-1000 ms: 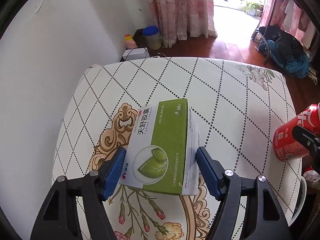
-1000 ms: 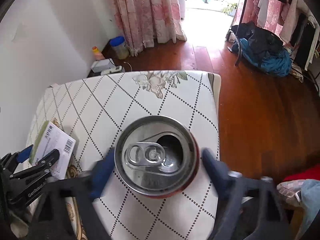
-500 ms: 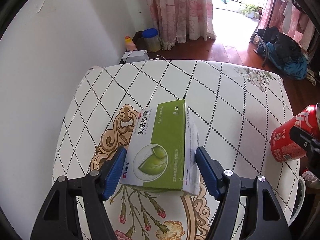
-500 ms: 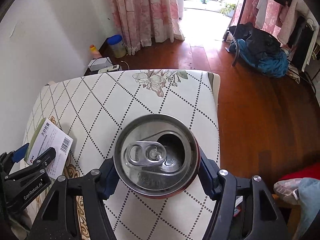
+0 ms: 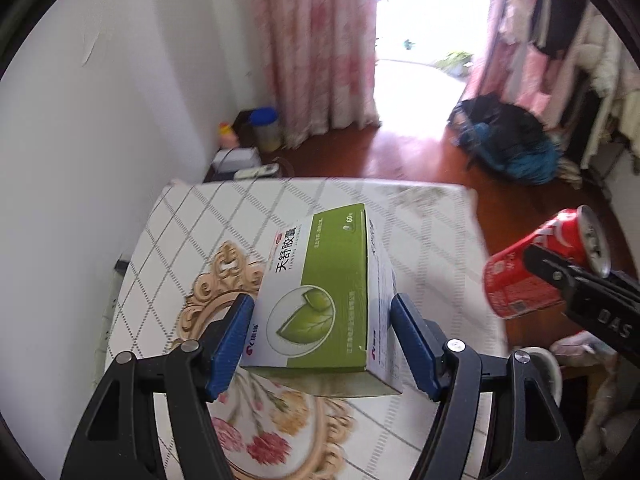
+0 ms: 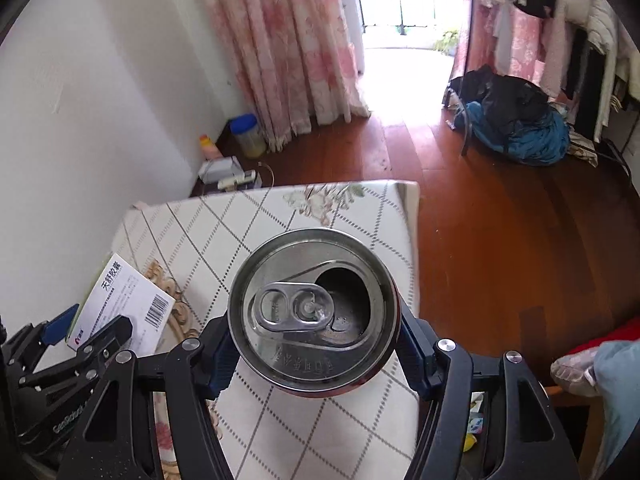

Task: Collect trash
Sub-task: 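Carry the green box and red can over the wastebasket and release both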

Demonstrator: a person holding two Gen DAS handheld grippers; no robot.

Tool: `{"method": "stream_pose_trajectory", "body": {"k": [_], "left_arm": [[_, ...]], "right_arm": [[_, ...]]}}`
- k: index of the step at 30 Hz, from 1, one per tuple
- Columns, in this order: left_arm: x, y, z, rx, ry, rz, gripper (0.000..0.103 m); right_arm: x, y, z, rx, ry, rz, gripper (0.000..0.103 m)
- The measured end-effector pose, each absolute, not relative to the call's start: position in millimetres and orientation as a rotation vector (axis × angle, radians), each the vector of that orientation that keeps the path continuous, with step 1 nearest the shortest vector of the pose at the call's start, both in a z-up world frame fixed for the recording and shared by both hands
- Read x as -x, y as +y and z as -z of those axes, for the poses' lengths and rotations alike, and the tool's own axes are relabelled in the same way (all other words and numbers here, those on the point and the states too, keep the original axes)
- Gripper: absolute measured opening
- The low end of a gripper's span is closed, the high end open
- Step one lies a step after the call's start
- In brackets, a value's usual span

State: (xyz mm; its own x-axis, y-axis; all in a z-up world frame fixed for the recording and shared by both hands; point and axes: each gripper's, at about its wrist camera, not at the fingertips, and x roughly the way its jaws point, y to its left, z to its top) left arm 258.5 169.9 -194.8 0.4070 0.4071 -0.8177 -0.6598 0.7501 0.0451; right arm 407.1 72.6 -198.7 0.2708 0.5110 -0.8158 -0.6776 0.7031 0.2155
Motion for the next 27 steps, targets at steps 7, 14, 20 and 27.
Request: {"method": "stream_pose_trajectory", "body": {"k": [7,14,20,27], "left_arm": [[-277.2,92.9,147.7,0.265,0.867,-0.522,0.068],[-327.7,3.3,156.3,0.266,0.905,-0.3,0.068],[-397.6,-46.9,236.2,0.408,1.093,-0.099,0.068],[-462.0,-79.3,326.0,0.518,1.32,0.035,0.068]], "right_arm": [[-417.0,-36.0,149.9,0.049,0.957,-0.733,0.068],[-433.0,-161.4,147.4,0.027,0.954,-0.582,0.068],[-458.7,-249.2,213.0,0.025,1.079,-0.431,0.068],[-481.4,-290.3,317.4,-0.018,1.271,-0.352,0.068]]}}
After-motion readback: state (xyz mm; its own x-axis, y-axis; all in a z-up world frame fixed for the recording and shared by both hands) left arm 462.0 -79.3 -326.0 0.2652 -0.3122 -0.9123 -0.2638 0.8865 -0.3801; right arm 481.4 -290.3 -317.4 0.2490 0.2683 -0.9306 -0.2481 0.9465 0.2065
